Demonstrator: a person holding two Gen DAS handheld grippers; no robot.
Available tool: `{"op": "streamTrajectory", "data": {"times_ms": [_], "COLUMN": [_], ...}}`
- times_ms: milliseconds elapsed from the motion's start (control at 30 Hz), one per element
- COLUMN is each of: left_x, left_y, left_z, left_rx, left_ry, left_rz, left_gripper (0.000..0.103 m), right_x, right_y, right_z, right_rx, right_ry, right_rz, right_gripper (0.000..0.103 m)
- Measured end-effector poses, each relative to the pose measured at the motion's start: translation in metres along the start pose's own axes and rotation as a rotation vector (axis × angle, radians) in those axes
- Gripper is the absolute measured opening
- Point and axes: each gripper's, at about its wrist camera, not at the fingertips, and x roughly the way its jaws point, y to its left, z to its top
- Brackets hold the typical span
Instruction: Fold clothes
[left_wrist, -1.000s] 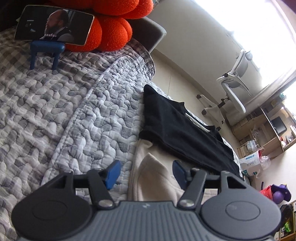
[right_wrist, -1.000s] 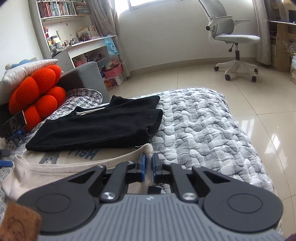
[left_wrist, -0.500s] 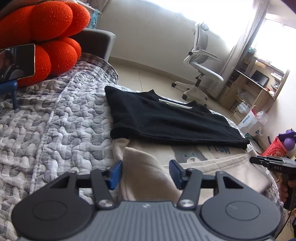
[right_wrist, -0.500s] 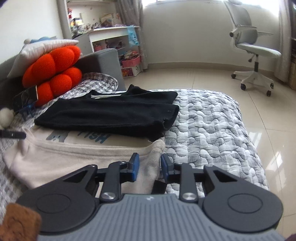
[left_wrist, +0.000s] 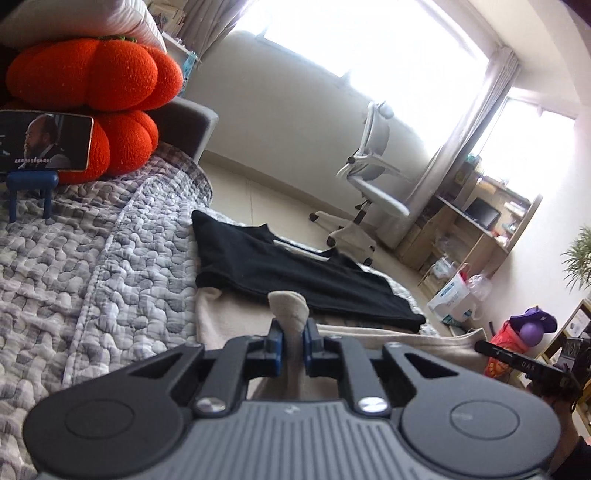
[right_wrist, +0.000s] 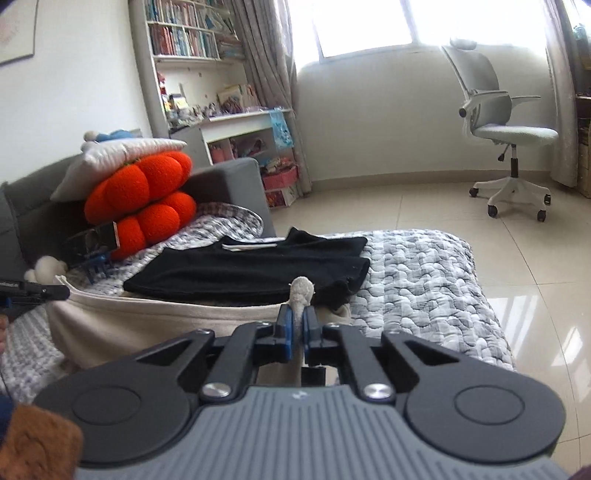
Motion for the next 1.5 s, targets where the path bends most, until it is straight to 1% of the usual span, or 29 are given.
{"op": "streamTrajectory", "data": {"times_ms": [100, 167, 233, 300, 433, 567, 667, 733, 833, 900, 967, 1100, 1133, 1233, 1333, 1467, 1500], "left_x": [-0.028, -0.039, -0.044, -0.043, -0.035, -0.014, 0.01, 0.028, 0.054, 0.069, 0.08, 0.085, 0.084, 0.079, 0.08, 0.086, 0.086], "left_y": [-0.003, -0.004, -0.006, -0.006, -0.007, -0.005, 0.0, 0.006, 0.013, 0.017, 0.023, 0.031, 0.033, 0.035, 0.038, 0.035, 0.035], "left_z": [-0.012, -0.022, -0.029, -0.033, -0.028, -0.014, -0.001, 0.005, 0.008, 0.008, 0.007, 0.004, 0.004, 0.005, 0.005, 0.003, 0.003], "left_rx": [-0.001, 0.017, 0.038, 0.059, 0.084, 0.088, 0.07, 0.044, 0.035, 0.035, 0.026, 0.012, 0.008, 0.008, 0.008, 0.035, 0.037], "left_ry": [-0.019, -0.018, -0.014, -0.008, -0.003, 0.015, 0.029, 0.05, 0.081, 0.108, 0.131, 0.137, 0.134, 0.117, 0.117, 0.128, 0.126], "left_rz": [-0.043, -0.047, -0.048, -0.053, -0.046, 0.015, 0.06, 0.096, 0.128, 0.146, 0.172, 0.197, 0.197, 0.199, 0.197, 0.225, 0.235], "left_gripper": [0.011, 0.011, 0.011, 0.011, 0.011, 0.011, 0.011, 0.011, 0.011, 0.012, 0.018, 0.02, 0.023, 0.023, 0.022, 0.012, 0.011], "right_x": [-0.042, -0.066, -0.079, -0.079, -0.06, -0.027, 0.0, 0.011, 0.026, 0.036, 0.046, 0.065, 0.07, 0.077, 0.078, 0.079, 0.078], "right_y": [0.006, 0.008, 0.015, 0.021, 0.019, 0.009, 0.0, -0.004, -0.009, -0.013, -0.016, -0.023, -0.025, -0.027, -0.028, -0.029, -0.028], "right_z": [-0.005, -0.012, -0.021, -0.027, -0.029, -0.022, -0.015, -0.015, -0.017, -0.018, -0.019, -0.021, -0.021, -0.021, -0.02, -0.019, -0.018], "right_rx": [0.001, 0.021, 0.014, -0.011, -0.007, 0.001, 0.012, 0.015, 0.02, 0.023, 0.026, 0.033, 0.035, 0.038, 0.041, 0.056, 0.055], "right_ry": [-0.031, -0.039, -0.026, -0.011, -0.003, 0.018, 0.04, 0.057, 0.083, 0.1, 0.118, 0.152, 0.161, 0.172, 0.173, 0.172, 0.165], "right_rz": [0.065, 0.104, 0.101, 0.079, 0.048, 0.009, -0.021, -0.04, -0.067, -0.084, -0.102, -0.137, -0.146, -0.156, -0.152, -0.152, -0.158], "right_gripper": [0.006, 0.006, 0.006, 0.006, 0.006, 0.006, 0.006, 0.006, 0.006, 0.006, 0.006, 0.006, 0.007, 0.007, 0.007, 0.008, 0.008]}}
